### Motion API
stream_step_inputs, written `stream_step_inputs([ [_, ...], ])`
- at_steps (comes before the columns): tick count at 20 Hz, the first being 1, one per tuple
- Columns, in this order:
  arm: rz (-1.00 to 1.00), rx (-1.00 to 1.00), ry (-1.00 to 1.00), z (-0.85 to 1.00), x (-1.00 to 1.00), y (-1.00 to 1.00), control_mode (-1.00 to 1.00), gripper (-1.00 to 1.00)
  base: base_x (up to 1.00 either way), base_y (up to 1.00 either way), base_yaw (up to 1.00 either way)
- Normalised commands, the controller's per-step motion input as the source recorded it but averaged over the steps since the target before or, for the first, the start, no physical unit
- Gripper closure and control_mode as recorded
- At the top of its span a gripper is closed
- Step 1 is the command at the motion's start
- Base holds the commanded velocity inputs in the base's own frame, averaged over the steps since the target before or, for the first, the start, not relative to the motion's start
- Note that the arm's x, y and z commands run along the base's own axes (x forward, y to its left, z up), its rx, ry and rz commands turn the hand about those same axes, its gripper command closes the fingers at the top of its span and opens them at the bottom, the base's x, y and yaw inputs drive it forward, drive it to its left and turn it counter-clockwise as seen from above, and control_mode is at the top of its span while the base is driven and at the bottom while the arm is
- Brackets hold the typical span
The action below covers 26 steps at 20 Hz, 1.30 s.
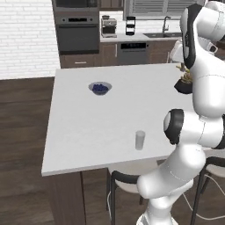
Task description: Take a straw from the drawer in front and place it inside the glass cup on the dining counter.
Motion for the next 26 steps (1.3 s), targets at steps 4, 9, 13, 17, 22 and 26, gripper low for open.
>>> stream_step_inputs([
  [4, 0.27, 0.13, -0.14, 0.00, 0.08, 0.00, -1.00, 1.00, 0.00, 0.00, 0.00],
  [9, 0.39, 0.19, -0.36, 0.00, -0.07, -0.02, -1.00, 1.00, 0.00, 0.00, 0.00],
  [13, 0.38, 0.16, -0.49, 0.00, -0.31, -0.04, -1.00, 1.00, 0.00, 0.00, 0.00],
  [17, 0.29, 0.08, -0.47, -0.01, -0.11, 0.07, -1.00, 1.00, 0.00, 0.00, 0.00],
  [22, 0.24, 0.03, -0.38, -0.16, 0.00, 0.28, -1.00, 1.00, 0.00, 0.00, 0.00],
  [26, 0.22, 0.04, -0.34, -0.27, 0.00, 0.44, -1.00, 1.00, 0.00, 0.00, 0.00],
])
